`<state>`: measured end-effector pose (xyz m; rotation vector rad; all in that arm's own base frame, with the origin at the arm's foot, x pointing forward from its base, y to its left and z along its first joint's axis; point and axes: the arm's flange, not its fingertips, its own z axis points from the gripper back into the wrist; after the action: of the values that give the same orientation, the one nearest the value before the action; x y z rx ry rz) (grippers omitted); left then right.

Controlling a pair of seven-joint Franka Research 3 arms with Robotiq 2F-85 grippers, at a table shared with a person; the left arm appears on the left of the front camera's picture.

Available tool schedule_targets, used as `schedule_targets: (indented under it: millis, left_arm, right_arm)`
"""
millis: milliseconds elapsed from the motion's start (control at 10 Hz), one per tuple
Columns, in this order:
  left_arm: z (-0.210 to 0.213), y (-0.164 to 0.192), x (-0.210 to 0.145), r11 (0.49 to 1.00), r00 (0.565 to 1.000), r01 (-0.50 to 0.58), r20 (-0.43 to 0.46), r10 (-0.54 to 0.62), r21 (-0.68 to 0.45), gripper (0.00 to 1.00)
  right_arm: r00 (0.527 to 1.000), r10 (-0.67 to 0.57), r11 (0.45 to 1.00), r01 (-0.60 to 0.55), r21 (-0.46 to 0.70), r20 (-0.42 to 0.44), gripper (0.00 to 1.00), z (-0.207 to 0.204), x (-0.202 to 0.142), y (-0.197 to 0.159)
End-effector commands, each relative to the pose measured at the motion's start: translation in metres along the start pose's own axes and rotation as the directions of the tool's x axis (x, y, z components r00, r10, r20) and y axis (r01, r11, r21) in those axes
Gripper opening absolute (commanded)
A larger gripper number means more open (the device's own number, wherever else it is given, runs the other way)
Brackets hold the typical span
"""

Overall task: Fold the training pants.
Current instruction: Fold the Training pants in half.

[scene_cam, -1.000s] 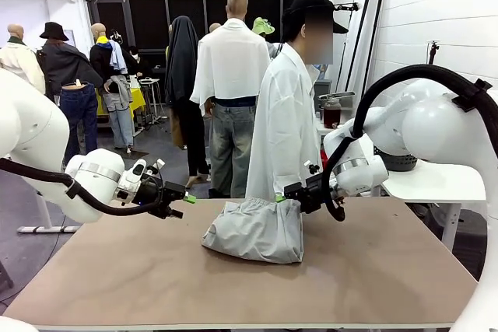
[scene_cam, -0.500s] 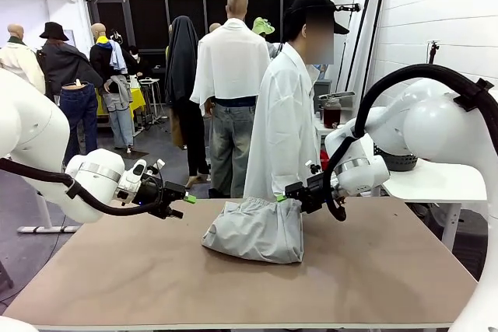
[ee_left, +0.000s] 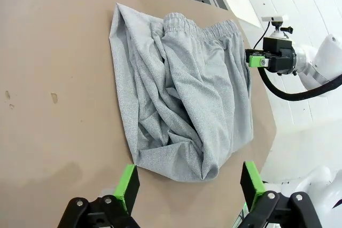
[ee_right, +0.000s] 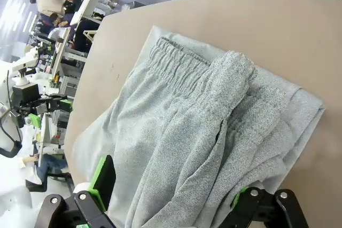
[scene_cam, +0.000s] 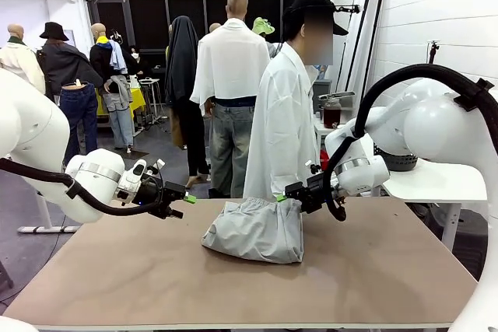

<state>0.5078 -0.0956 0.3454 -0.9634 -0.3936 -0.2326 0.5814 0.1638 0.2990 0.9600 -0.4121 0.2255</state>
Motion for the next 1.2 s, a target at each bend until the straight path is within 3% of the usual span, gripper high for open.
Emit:
schedule_targets:
  millis: [0,400,800,1100]
  left_arm:
    - [0.002,-0.001,0.001,1.000,1.000,0.002,0.005,-0.002,0.003,1.00]
    - [0.002,-0.001,0.001,1.000,1.000,0.002,0.005,-0.002,0.003,1.00]
    - [0.002,-0.001,0.001,1.000,1.000,0.002,0.005,-0.002,0.003,1.00]
    - [0.002,-0.001,0.001,1.000,1.000,0.002,0.005,-0.002,0.003,1.00]
  right_arm:
    - [1.000,-0.017,0.999,0.016,-0.037,-0.018,1.00,0.014,0.003,0.003]
    - [0.995,-0.037,0.983,0.020,-0.184,-0.088,1.00,0.051,0.014,0.017]
    - [0.993,-0.076,0.904,0.031,-0.426,-0.090,1.00,0.097,0.012,0.021]
    - [0.996,-0.061,0.902,0.025,-0.430,-0.069,1.00,0.105,0.006,0.031]
